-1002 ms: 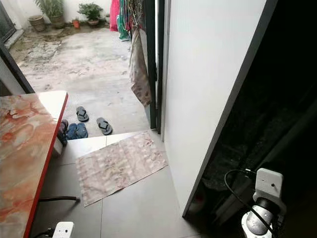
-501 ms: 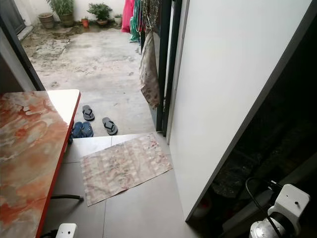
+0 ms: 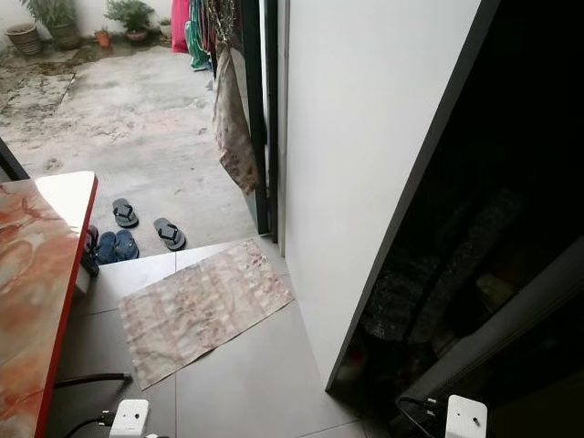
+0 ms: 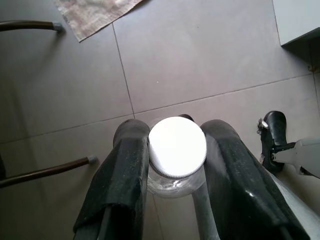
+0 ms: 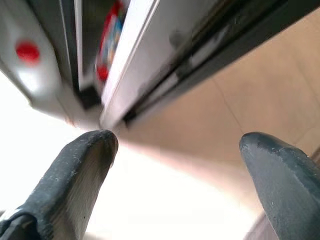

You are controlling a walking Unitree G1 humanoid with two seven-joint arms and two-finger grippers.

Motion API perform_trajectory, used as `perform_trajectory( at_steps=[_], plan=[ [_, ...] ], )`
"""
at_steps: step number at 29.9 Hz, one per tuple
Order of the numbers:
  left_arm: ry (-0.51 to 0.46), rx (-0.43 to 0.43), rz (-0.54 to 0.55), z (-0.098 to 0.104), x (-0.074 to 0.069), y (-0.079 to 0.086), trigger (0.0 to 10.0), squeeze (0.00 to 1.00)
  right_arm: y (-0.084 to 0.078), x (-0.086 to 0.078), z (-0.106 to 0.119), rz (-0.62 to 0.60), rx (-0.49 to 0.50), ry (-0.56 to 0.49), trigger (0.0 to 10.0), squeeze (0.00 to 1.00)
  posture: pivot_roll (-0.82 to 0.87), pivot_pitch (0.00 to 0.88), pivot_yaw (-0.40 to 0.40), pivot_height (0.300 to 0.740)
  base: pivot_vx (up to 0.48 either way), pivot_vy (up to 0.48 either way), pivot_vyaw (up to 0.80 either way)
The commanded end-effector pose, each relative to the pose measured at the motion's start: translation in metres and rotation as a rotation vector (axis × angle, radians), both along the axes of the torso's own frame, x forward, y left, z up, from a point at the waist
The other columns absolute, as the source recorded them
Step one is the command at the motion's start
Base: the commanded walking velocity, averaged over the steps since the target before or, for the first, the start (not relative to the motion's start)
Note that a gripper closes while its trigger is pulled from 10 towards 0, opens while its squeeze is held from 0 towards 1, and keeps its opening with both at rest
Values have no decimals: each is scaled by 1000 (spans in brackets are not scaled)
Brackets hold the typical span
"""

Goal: Restocking fridge

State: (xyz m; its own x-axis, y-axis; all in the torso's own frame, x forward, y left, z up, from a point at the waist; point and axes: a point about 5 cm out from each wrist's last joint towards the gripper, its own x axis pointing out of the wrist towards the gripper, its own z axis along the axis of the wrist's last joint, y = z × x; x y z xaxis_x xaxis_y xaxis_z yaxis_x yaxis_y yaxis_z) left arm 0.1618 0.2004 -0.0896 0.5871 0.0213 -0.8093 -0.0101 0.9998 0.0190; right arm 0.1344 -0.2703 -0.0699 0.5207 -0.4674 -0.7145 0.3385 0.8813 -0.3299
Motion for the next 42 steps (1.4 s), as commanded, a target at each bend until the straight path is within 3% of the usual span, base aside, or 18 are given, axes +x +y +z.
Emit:
perform_trajectory(
  at_steps=[1,2,4,8,10,12,16,25,30,34,42],
  plan=[
    [31,10,-25,-3,-7,0,10000,0,14,-2,-9,62,121,51,10000,0,-114,46,20,740,0,0,0],
    [31,10,-25,-3,-7,0,10000,0,14,-2,-9,62,121,51,10000,0,-114,46,20,740,0,0,0],
    [37,14,-25,-4,-10,4,10000,0,34,4,-14,285,231,121,10000,0,-117,39,22,740,0,0,0],
    [38,15,-29,-4,-12,5,10000,0,41,9,-15,371,326,147,10000,0,-116,35,21,740,0,0,0],
    [37,16,-31,-4,-12,5,10000,0,42,13,-14,453,317,150,10000,0,-116,32,24,740,0,0,0],
    [38,17,-31,-4,-12,6,10000,0,41,19,-11,504,248,122,10000,0,-116,32,24,740,0,0,0],
    [39,21,-31,-4,-13,7,10000,0,22,45,4,397,139,17,10000,0,-115,32,26,740,0,0,0],
    [43,24,-30,-4,-12,9,10000,0,14,75,25,397,89,-129,10000,0,-112,47,30,740,0,0,0],
    [40,23,-31,-3,-6,3,10000,0,14,79,29,391,39,-169,10000,0,-108,52,31,740,0,0,0],
    [35,20,-32,-2,-2,-1,10000,0,0,82,36,268,-55,-221,10000,0,-104,55,31,740,0,0,0],
    [46,26,-25,-3,-9,4,10000,0,-5,85,41,192,-72,-274,10000,0,-105,58,33,740,0,0,0]
  ],
)
